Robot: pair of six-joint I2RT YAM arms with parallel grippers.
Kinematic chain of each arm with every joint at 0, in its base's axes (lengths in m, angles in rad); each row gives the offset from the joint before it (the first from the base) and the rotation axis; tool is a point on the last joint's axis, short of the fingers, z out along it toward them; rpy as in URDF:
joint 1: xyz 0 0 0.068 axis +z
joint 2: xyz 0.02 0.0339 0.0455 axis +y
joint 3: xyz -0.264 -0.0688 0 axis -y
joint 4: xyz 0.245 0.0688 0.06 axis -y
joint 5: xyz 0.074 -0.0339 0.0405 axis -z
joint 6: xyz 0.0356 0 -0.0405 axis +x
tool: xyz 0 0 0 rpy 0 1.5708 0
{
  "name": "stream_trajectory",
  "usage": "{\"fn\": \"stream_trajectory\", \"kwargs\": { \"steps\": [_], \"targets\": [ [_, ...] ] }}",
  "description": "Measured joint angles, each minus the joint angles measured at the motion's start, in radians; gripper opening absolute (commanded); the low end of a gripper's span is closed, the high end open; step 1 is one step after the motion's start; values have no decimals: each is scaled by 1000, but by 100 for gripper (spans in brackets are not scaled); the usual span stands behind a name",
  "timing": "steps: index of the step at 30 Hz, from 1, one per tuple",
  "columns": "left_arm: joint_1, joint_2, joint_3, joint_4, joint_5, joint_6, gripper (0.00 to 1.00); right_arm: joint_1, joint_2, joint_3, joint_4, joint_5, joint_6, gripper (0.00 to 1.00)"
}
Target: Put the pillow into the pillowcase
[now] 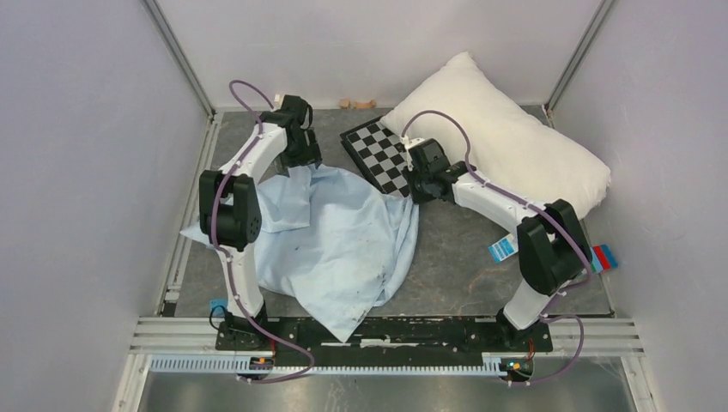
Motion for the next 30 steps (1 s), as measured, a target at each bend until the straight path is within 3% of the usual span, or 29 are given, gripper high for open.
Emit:
{"fn": "stream_trajectory", "kwargs": {
  "steps": [2,5,9,12,18,23,26,30],
  "targets": [
    [-17,-60,-16,10,2,2,92,5,-15,0,26,2,6,34],
    [-69,-212,-73,39,-5,2,91,10,-55,-2,48,15,8,56],
    [-233,-457,-232,97,-10,0,89,12,-147,-47,80,53,11,70],
    [-393,-558,-369,124,2,-17,87,12,-211,-88,91,79,11,73],
    [-685,-483,-526,180,30,-96,89,12,-343,-188,91,146,13,79],
    [-759,-393,-594,256,56,-165,85,12,-439,-237,77,206,16,82],
    [-755,-328,-595,287,25,-213,76,11,-472,-241,76,221,18,82],
    [-721,-281,-652,338,-7,-277,49,11,-480,-241,76,227,18,82]
  ]
}}
